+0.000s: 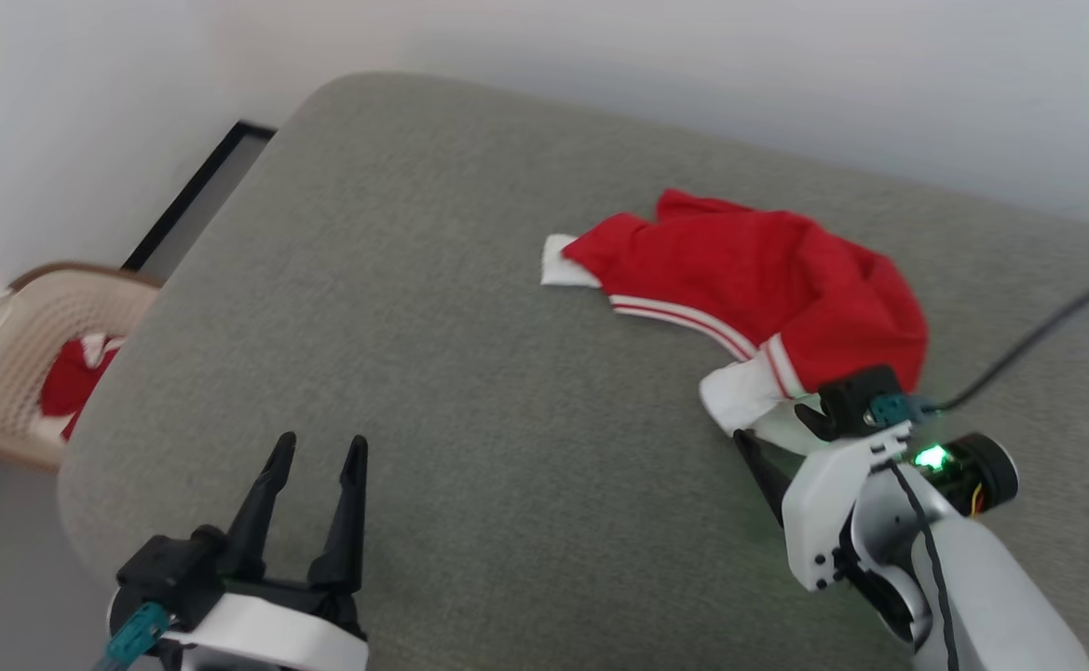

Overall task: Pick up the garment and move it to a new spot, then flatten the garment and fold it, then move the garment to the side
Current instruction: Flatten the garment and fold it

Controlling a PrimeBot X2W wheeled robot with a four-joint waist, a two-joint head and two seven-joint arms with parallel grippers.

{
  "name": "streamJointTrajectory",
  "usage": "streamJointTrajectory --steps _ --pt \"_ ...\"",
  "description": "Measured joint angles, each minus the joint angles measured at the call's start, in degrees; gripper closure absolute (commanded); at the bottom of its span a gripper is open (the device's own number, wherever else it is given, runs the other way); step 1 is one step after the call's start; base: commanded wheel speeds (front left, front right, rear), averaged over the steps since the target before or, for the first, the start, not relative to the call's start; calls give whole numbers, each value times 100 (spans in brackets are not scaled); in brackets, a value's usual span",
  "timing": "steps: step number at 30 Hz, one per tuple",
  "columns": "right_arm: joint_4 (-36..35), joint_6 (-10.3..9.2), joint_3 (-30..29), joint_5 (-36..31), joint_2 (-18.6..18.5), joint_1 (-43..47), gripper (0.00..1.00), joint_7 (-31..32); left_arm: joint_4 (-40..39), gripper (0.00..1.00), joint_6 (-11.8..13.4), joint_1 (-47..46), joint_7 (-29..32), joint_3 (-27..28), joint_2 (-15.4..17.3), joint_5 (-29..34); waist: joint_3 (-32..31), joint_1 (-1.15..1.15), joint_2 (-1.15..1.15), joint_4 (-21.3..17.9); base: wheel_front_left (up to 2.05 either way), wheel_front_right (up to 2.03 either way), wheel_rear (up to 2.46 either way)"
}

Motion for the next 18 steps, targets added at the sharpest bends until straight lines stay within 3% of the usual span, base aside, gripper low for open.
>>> streamJointTrajectory --steps 13,14,15,16,18 --pt "743 0 -192 -501 26 -738 0 671 114 0 0 -227 0 -108 -185 -76 460 0 0 484 0 0 0" --pt "812 0 -279 -594 76 -773 7 705 116 0 0 -228 0 -109 -197 -77 470 0 0 494 0 0 0" --pt "854 0 -350 -671 120 -801 60 730 120 0 0 -229 0 -108 -204 -77 475 0 0 499 0 0 0" --pt "886 0 -398 -737 165 -823 100 726 126 0 0 -230 0 -104 -211 -77 478 0 0 500 0 0 0" --pt "969 0 -488 -846 250 -877 100 743 136 0 0 -233 0 -85 -223 -79 475 0 0 489 0 0 0"
